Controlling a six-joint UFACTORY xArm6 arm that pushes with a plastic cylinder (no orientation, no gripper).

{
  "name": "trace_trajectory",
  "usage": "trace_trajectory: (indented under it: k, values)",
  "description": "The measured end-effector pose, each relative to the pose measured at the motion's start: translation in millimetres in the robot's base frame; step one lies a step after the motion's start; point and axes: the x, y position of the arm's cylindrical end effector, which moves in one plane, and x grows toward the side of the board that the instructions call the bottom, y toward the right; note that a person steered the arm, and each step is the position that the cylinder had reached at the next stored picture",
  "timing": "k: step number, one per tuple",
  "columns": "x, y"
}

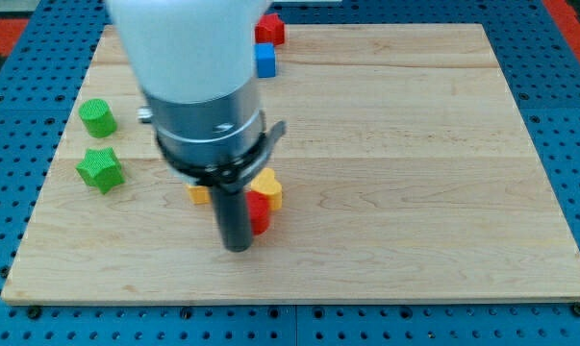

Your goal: Move the red star to the top side of the blue triangle

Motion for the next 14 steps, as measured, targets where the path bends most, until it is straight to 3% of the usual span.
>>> trace_trajectory:
  k: [2, 4, 5, 7, 8, 9, 14]
  values:
    - [-38.0, 39.5]
    - [-43.4, 26.3]
    - [-48.0, 123.5]
    - [-249.4, 163.8]
    - [-325.9, 147.2]
    - [-362.8, 105.1]
    - [-361.7, -48.6]
